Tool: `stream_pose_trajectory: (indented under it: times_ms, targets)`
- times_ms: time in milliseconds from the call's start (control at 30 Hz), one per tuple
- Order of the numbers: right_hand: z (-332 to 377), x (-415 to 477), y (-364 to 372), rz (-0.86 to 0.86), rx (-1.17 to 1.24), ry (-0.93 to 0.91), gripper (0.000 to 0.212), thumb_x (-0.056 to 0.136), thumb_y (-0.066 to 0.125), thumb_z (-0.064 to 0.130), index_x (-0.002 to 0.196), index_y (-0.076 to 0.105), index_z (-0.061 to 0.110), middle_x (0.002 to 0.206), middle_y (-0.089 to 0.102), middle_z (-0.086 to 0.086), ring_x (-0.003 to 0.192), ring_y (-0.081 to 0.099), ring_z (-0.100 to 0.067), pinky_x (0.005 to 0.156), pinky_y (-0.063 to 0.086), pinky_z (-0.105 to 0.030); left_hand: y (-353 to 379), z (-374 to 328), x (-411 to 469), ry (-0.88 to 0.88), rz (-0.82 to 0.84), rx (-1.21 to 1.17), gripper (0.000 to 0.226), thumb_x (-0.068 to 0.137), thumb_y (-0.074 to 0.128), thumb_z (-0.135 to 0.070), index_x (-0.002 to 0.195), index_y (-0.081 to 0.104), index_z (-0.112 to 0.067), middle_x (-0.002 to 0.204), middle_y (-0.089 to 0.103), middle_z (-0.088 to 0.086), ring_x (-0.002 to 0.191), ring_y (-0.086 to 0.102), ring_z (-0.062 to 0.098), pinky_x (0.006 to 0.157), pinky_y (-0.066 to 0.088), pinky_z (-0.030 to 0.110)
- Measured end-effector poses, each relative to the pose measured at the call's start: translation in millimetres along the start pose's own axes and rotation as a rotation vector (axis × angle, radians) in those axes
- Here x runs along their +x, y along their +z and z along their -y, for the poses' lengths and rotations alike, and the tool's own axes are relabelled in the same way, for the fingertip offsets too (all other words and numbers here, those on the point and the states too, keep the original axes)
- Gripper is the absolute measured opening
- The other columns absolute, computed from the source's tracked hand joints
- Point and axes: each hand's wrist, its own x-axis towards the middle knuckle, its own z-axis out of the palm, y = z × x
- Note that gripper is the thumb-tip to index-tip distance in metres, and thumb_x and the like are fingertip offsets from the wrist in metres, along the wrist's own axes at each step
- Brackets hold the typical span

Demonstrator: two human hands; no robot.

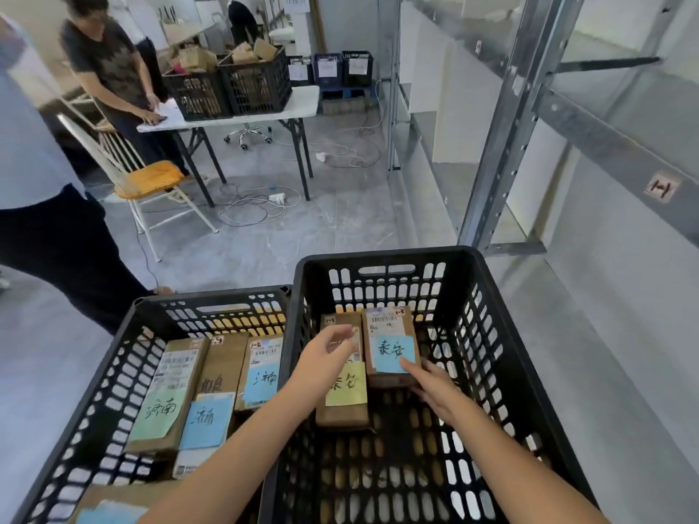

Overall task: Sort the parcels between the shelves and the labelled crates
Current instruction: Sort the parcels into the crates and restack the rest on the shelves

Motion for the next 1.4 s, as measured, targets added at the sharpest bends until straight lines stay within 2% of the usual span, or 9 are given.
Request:
stream_pose_trajectory:
  times_ms: [133, 233, 333, 433, 633, 767, 967, 1167, 1400]
  targets:
    - [12.9, -7.5, 6.7, -0.170, -0.305, -0.015, 0.062, 0.094, 0.057, 0.054, 0.141, 0.053, 0.013, 0.143, 0.049, -0.011, 0.129, 0.050, -0.028, 0.109, 0.041, -0.040, 0.7, -2.9, -5.8, 0.048, 0.038, 0.085, 0.039, 0.098, 0.055, -0.021, 0.137, 0.054, -0.023, 0.135, 0.057, -0.008, 0.126, 0.051, 0.008, 0.096, 0.042, 0.023]
    - [51.0, -25.9, 21.6, -0.399, -0.442, -0.207, 0.056, 0.099, 0.053, 0.045, 0.141, 0.051, 0.007, 0.146, 0.032, -0.016, 0.129, 0.043, -0.027, 0.094, 0.048, -0.028, -6.2, -12.8, -13.0, 0.122, 0.078, 0.195, 0.042, 0.097, 0.057, -0.022, 0.139, 0.052, -0.024, 0.138, 0.055, -0.008, 0.130, 0.049, 0.008, 0.108, 0.041, 0.029]
    - [92.4, -53.7, 29.8, -0.356, -0.606, -0.423, 0.047, 0.102, 0.049, 0.038, 0.136, 0.053, 0.005, 0.140, 0.034, -0.011, 0.119, 0.039, -0.017, 0.078, 0.040, -0.004, -17.3, -29.5, -14.9, 0.224, 0.060, 0.283, 0.040, 0.098, 0.055, -0.022, 0.138, 0.053, -0.024, 0.136, 0.056, -0.009, 0.122, 0.051, 0.004, 0.096, 0.039, 0.017]
    - [119.1, -96.4, 35.2, -0.298, -0.810, -0.611, 0.045, 0.104, 0.044, 0.035, 0.140, 0.051, 0.009, 0.143, 0.043, -0.008, 0.135, 0.035, -0.021, 0.111, 0.032, -0.031, -25.3, -45.5, -17.0, 0.310, 0.040, 0.379, 0.043, 0.100, 0.053, -0.025, 0.143, 0.048, -0.022, 0.145, 0.048, -0.008, 0.105, 0.050, -0.010, 0.078, 0.032, -0.004]
    - [123.7, -171.6, 24.0, -0.384, -1.083, -0.814, 0.052, 0.103, 0.047, 0.038, 0.148, 0.040, 0.012, 0.151, 0.040, -0.001, 0.148, 0.025, -0.021, 0.124, 0.008, -0.037, -32.9, -57.8, -33.8, 0.481, 0.116, 0.536, 0.054, 0.100, 0.054, -0.033, 0.150, 0.035, -0.024, 0.155, 0.037, -0.005, 0.139, 0.034, 0.007, 0.110, 0.025, 0.022]
    - [125.9, -217.6, 20.5, -0.430, -1.167, -0.851, 0.059, 0.102, 0.046, 0.042, 0.153, 0.031, 0.014, 0.154, 0.037, -0.001, 0.147, 0.026, -0.019, 0.122, 0.017, -0.037, -47.4, -61.3, -45.7, 0.655, 0.098, 0.630, 0.059, 0.100, 0.054, -0.036, 0.152, 0.031, -0.023, 0.158, 0.032, -0.005, 0.147, 0.024, 0.010, 0.122, 0.019, 0.031]
    - [128.3, -289.7, 35.8, -0.547, -1.255, -0.897, 0.053, 0.102, 0.046, 0.042, 0.148, 0.035, 0.017, 0.147, 0.042, -0.002, 0.139, 0.033, -0.019, 0.108, 0.019, -0.025, -67.4, -52.1, -76.8, 0.766, 0.125, 0.584, 0.057, 0.101, 0.053, -0.033, 0.152, 0.031, -0.022, 0.159, 0.029, -0.005, 0.147, 0.022, 0.009, 0.116, 0.014, 0.021]
    - [80.0, -335.0, 75.5, -0.580, -1.259, -0.752, 0.071, 0.101, 0.047, 0.045, 0.158, 0.016, 0.017, 0.164, 0.020, 0.000, 0.151, 0.015, -0.016, 0.123, 0.015, -0.035, -79.4, -36.1, -124.3, 0.778, 0.196, 0.462, 0.061, 0.098, 0.054, -0.044, 0.150, 0.028, -0.025, 0.153, 0.031, -0.009, 0.135, 0.027, 0.002, 0.107, 0.018, 0.017]
    - [36.7, -383.6, 119.6, -0.768, -1.200, -0.822, 0.069, 0.098, 0.052, 0.048, 0.155, 0.023, 0.021, 0.157, 0.030, 0.005, 0.145, 0.025, -0.013, 0.119, 0.022, -0.033, -107.6, -5.2, -181.9, 0.997, 0.197, 0.504, 0.074, 0.092, 0.050, -0.061, 0.153, 0.020, -0.031, 0.158, 0.019, -0.018, 0.140, 0.012, -0.008, 0.114, 0.011, 0.018]
